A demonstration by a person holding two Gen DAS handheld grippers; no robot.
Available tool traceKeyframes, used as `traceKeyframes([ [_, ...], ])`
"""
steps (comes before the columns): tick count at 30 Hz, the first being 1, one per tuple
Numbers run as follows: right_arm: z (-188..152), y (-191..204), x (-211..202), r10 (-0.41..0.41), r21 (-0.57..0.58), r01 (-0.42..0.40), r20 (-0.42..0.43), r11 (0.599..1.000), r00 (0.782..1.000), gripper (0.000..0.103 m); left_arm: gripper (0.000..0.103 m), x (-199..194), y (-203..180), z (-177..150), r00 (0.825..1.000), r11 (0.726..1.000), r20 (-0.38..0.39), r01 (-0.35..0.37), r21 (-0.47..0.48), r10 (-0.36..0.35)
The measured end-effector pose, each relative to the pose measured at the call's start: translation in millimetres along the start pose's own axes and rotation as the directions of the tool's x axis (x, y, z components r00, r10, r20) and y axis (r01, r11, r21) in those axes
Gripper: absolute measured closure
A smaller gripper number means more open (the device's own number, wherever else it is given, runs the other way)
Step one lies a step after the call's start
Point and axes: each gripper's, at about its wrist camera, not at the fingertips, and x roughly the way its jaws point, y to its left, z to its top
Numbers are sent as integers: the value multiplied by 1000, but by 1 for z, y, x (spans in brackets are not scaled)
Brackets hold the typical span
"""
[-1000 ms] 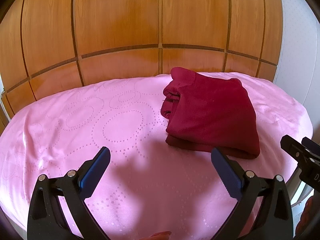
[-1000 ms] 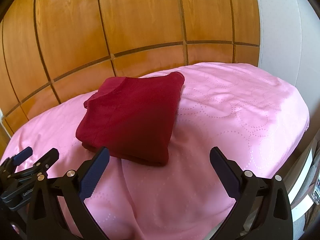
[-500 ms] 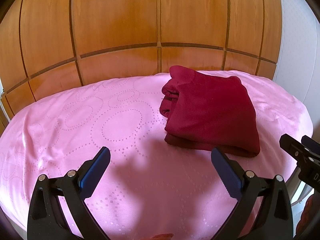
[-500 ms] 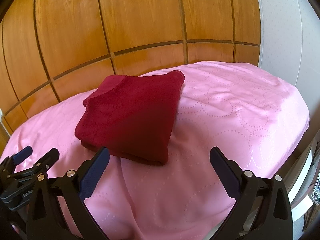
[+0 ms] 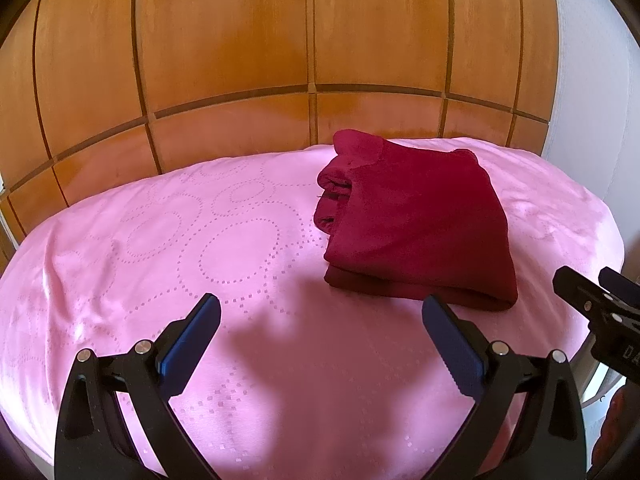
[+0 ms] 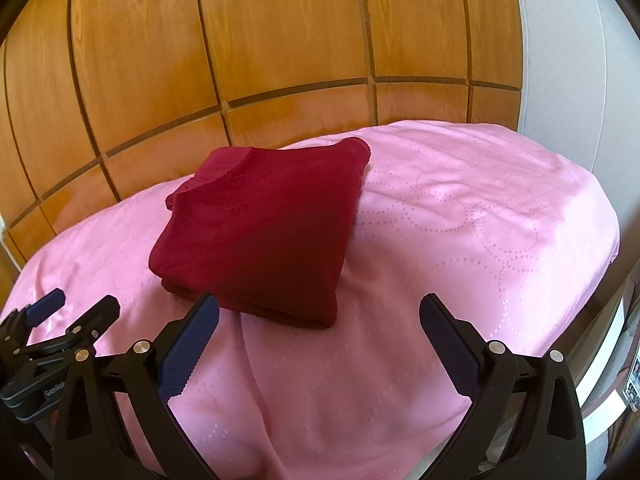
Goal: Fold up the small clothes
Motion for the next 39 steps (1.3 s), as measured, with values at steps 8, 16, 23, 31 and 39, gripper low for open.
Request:
traceKeyframes([
  [8, 0, -1, 3, 4, 0, -4, -12, 1000, 1000, 4, 2, 0, -4, -1, 1000, 1000, -2, 6, 11, -6],
  [16, 1, -1, 4, 6, -1, -6, -15, 1000, 1000, 4, 2, 0, -7, -3, 1000, 1000, -9, 15, 24, -15],
  [23, 2, -2, 5, 9, -2, -9, -17, 1000, 1000, 4, 2, 2, -9, -4, 1000, 999, -19, 22, 29, -22],
  [31, 2, -3, 7, 11, -2, -11, -24, 1000, 1000, 4, 2, 4, -10, -5, 999, 999, -30, 31, 34, -30],
  [39, 1, -2, 7, 8, -4, -8, -25, 1000, 1000, 4, 2, 6, -10, -6, 999, 999, -41, 37, 36, -36],
])
